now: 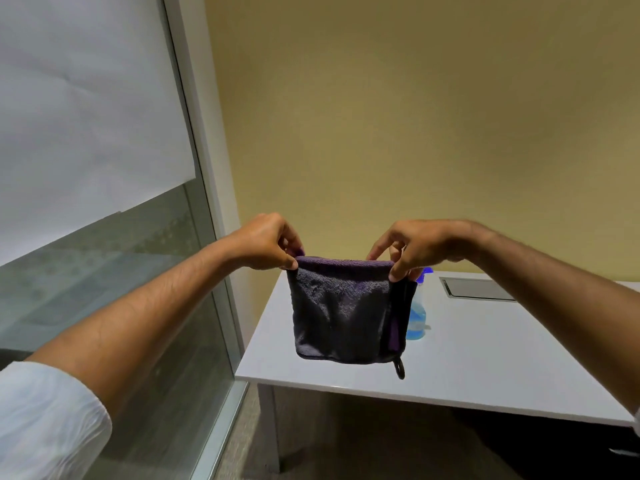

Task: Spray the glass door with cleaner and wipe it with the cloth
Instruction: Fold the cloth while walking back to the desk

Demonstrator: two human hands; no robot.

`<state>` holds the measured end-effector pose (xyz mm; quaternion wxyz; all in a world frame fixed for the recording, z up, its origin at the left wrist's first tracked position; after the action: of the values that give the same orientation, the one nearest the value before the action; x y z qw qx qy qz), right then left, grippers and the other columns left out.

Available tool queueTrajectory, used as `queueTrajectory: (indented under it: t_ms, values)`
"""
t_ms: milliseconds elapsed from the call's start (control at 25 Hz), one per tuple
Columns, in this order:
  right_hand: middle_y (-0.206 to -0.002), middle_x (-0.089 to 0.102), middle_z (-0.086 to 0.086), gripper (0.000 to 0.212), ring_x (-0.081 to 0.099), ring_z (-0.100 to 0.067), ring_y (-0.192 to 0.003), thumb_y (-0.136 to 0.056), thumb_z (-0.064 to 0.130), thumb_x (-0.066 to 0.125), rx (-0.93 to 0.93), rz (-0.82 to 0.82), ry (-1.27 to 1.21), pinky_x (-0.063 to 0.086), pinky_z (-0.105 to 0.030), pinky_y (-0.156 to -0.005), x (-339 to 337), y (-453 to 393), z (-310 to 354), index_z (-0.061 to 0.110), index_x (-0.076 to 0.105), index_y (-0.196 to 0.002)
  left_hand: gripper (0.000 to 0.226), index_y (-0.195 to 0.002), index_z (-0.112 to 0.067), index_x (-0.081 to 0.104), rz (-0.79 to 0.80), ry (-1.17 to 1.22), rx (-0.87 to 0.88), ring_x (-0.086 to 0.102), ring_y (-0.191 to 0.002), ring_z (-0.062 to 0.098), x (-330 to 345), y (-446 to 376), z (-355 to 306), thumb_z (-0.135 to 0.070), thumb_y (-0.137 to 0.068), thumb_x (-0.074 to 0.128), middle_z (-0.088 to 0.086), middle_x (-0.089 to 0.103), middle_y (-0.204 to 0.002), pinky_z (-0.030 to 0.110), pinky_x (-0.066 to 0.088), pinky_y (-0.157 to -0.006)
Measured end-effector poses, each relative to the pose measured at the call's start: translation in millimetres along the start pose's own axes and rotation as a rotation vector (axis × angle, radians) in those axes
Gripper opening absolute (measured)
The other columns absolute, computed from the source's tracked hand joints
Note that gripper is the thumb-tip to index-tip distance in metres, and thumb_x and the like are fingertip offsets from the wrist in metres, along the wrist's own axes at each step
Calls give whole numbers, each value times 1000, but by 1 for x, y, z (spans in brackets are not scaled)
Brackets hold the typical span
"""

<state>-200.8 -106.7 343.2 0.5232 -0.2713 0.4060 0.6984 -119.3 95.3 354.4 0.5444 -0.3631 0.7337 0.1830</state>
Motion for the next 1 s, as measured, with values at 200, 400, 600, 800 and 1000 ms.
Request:
queueTrajectory:
  t_ms: [200, 400, 600, 800, 1000]
  values:
    - [-88, 70, -6, 40, 63, -18, -80, -86, -3, 58, -111, 9, 189, 56, -37, -74, -35, -37, -10, 34, 70, -94, 21, -92, -23, 78, -18, -70, -2, 65, -88, 13, 0, -54, -3, -7, -79, 74, -4, 73, -87, 35, 59, -77]
    - [-68, 56, 12, 40, 52, 1, -66, -75, -10, 49, -390, -274, 326, 37, -10, -56, -66, -70, 0, 19, 74, -85, 34, -87, -20, 77, -151, -30, 112, 64, -88, 9, -13, -90, -11, 11, -79, 65, -4, 70, -91, 30, 60, -75]
    - [-79, 62, 8, 34, 52, -6, -80, -75, -7, 64, -570, -559, 220, 42, -22, -66, -96, -102, 5, 25, 73, -84, 39, -89, -9, 77, -286, 92, 248, 66, -86, 12, -22, -129, -9, 23, -74, 60, 3, 68, -92, 26, 61, -75]
    - [-82, 71, 10, 38, 65, -6, -76, -75, -6, 67, -563, -722, -68, 51, -19, -66, -117, -148, -5, 26, 65, -94, 37, -87, -10, 78, -370, 295, 360, 69, -84, 11, -24, -179, 16, 22, -73, 65, 2, 69, -87, 19, 58, -73]
    - [-74, 61, 12, 33, 51, -2, -62, -68, 17, 84, -345, -976, -169, 41, -12, -54, -145, -190, -31, 31, 57, -81, 33, -86, -19, 78, -414, 396, 379, 68, -82, 7, -33, -230, 54, 11, -75, 71, -10, 70, -84, 24, 59, -72]
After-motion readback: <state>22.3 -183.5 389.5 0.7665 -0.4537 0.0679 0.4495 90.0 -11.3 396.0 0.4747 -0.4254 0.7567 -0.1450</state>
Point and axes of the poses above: each hand's wrist, its own y-axis away from the middle knuckle, its own x-axis out of the palm, z = x × y, the point moved 7 cm from there along -y, towards the middle knuckle
